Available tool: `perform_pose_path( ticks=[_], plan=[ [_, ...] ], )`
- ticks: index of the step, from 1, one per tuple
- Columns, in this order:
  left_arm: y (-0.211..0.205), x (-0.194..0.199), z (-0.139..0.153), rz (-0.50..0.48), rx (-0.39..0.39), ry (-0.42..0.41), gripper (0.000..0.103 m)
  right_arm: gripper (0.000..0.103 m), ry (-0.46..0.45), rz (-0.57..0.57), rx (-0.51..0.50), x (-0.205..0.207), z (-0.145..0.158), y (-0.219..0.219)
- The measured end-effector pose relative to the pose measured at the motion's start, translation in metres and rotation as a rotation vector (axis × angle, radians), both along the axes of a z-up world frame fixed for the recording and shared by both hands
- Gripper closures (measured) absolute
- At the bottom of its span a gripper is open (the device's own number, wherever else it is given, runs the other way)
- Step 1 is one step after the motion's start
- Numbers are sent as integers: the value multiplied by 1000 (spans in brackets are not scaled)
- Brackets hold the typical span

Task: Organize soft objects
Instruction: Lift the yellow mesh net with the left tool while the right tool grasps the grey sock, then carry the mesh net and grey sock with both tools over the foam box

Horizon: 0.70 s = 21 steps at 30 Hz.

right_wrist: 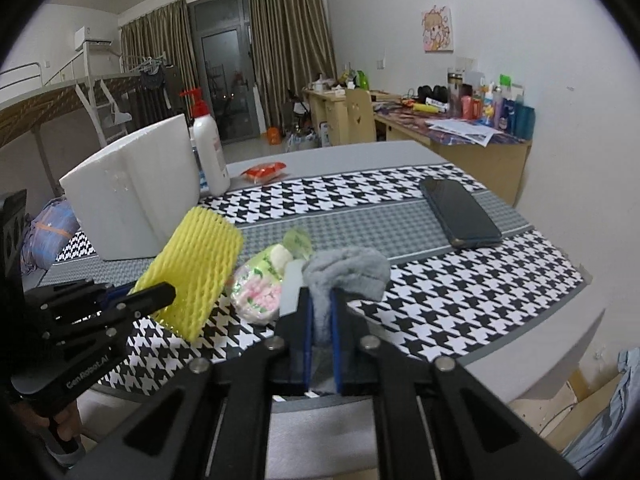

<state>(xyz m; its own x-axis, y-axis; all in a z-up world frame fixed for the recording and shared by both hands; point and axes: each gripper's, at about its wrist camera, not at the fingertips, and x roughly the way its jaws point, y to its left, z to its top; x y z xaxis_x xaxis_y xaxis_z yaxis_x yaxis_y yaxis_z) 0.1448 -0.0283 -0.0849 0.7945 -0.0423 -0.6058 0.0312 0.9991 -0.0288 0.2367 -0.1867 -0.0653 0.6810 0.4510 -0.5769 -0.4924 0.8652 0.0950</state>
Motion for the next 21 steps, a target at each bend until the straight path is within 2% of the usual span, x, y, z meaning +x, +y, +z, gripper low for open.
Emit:
perform_pose_path(
  ticks=[21],
  plan=[
    [3,-26,20,13,14,-71,92,92,-61,-1,42,-20,18,-3]
  ],
)
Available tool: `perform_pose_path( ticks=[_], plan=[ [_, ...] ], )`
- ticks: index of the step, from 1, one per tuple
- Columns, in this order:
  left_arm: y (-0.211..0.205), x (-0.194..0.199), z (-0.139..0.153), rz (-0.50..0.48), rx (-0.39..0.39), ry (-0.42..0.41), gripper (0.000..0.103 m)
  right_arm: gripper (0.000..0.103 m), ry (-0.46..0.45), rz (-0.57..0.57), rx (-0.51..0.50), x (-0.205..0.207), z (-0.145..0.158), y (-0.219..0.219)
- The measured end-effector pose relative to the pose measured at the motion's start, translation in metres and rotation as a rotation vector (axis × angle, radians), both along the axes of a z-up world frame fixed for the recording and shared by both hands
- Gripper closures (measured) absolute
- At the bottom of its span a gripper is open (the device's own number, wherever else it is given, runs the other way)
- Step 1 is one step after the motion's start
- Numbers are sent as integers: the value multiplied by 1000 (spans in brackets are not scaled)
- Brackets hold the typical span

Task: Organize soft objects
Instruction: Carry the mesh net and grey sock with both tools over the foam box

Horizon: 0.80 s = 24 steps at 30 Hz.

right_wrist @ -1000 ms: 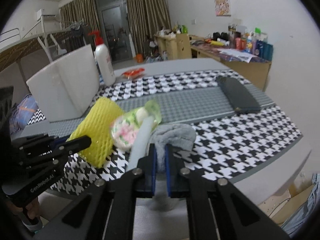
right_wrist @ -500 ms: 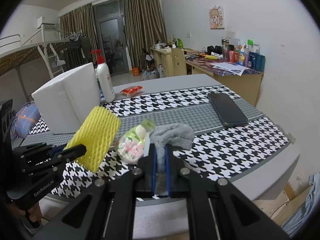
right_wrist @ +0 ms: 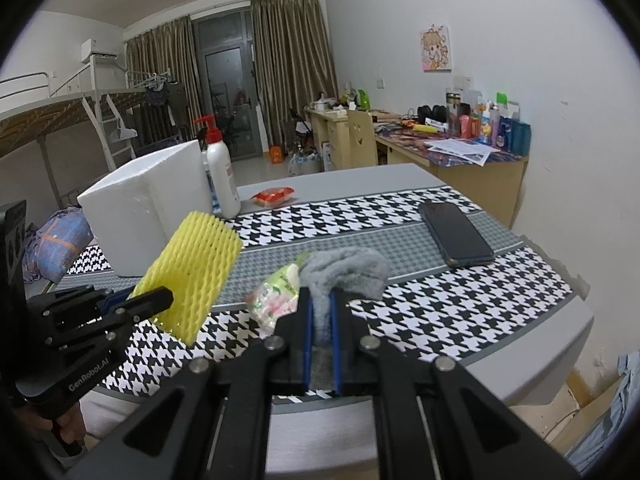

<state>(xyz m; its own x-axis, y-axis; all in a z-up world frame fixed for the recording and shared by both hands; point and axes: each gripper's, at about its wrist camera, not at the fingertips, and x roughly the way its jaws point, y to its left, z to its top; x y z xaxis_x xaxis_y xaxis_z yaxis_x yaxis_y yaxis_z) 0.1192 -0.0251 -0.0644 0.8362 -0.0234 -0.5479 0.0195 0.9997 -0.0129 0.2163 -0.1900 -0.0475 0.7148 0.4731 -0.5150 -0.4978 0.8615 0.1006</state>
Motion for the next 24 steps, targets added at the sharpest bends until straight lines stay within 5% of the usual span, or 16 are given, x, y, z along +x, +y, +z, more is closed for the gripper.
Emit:
perform_pose_path(
  ticks=[24],
  plan=[
    [45,-15,37,51,9,-90,92,92,-77,51,22,-5,30,47]
  ],
)
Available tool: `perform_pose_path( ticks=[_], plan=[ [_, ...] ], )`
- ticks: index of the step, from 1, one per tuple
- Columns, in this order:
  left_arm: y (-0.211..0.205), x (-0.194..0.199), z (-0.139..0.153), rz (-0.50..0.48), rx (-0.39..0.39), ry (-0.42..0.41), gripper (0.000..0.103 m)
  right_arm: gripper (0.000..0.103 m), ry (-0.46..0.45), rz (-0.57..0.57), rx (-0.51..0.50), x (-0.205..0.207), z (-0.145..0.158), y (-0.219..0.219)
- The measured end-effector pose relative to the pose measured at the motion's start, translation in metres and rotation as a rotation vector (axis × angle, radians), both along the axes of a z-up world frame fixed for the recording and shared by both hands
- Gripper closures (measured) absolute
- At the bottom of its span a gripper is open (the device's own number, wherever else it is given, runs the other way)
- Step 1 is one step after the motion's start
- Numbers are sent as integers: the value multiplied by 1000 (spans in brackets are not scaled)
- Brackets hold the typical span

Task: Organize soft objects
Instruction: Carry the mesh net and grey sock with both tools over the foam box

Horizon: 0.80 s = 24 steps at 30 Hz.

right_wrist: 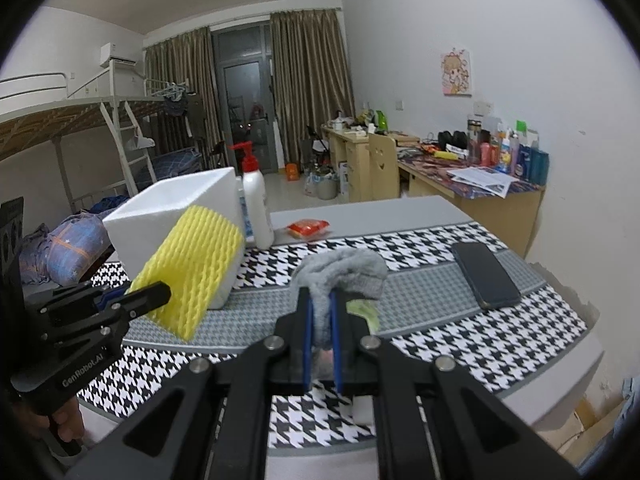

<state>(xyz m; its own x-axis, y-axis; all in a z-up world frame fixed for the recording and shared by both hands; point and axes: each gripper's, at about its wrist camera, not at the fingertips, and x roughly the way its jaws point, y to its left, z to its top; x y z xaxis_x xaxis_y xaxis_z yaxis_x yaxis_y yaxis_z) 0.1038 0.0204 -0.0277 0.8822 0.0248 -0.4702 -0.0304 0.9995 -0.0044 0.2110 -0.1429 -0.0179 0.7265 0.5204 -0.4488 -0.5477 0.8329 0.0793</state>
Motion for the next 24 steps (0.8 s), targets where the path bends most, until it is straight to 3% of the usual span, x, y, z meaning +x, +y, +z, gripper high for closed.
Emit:
perform_pose_path(
  ticks=[24],
  plan=[
    [16,15,25,44,26,-36,92,92,-47,70,41,8,23,27]
  ],
)
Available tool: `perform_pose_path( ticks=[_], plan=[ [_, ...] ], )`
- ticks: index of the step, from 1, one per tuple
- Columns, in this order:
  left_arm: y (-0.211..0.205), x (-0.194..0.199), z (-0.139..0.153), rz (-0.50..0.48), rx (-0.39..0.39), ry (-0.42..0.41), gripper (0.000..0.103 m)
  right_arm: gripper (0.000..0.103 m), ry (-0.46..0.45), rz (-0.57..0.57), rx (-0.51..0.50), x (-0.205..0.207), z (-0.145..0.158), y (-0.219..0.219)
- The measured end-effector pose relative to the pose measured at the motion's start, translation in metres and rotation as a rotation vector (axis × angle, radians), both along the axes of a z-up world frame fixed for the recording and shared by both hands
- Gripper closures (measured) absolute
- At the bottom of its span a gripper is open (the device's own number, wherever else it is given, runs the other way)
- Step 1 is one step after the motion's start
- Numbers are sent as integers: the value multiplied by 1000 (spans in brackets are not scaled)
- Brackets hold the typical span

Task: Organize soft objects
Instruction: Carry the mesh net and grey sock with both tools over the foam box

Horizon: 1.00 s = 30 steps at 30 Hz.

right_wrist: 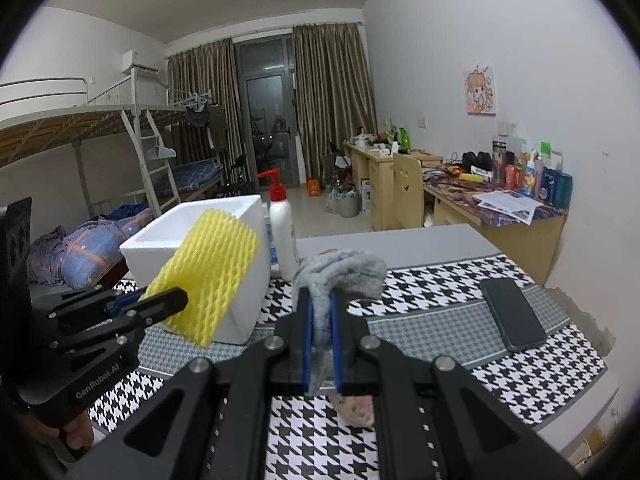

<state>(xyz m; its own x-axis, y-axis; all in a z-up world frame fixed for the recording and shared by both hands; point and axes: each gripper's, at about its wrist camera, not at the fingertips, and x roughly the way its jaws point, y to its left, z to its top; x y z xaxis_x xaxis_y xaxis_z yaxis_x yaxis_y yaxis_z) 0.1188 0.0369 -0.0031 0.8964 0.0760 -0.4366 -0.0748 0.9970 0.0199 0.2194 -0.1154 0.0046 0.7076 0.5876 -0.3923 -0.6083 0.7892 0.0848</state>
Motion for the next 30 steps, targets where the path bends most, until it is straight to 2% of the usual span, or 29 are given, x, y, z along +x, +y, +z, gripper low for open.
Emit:
perform_pose_path(
  ticks=[8,16,30],
  plan=[
    [6,1,13,12,1,-37,92,92,-7,7,6,7,7,5],
    [11,8,20,8,-13,-38,92,92,-41,10,2,8,16,12],
    [19,16,33,37,23,-59,92,92,-56,30,21,13,32,25]
  ],
)
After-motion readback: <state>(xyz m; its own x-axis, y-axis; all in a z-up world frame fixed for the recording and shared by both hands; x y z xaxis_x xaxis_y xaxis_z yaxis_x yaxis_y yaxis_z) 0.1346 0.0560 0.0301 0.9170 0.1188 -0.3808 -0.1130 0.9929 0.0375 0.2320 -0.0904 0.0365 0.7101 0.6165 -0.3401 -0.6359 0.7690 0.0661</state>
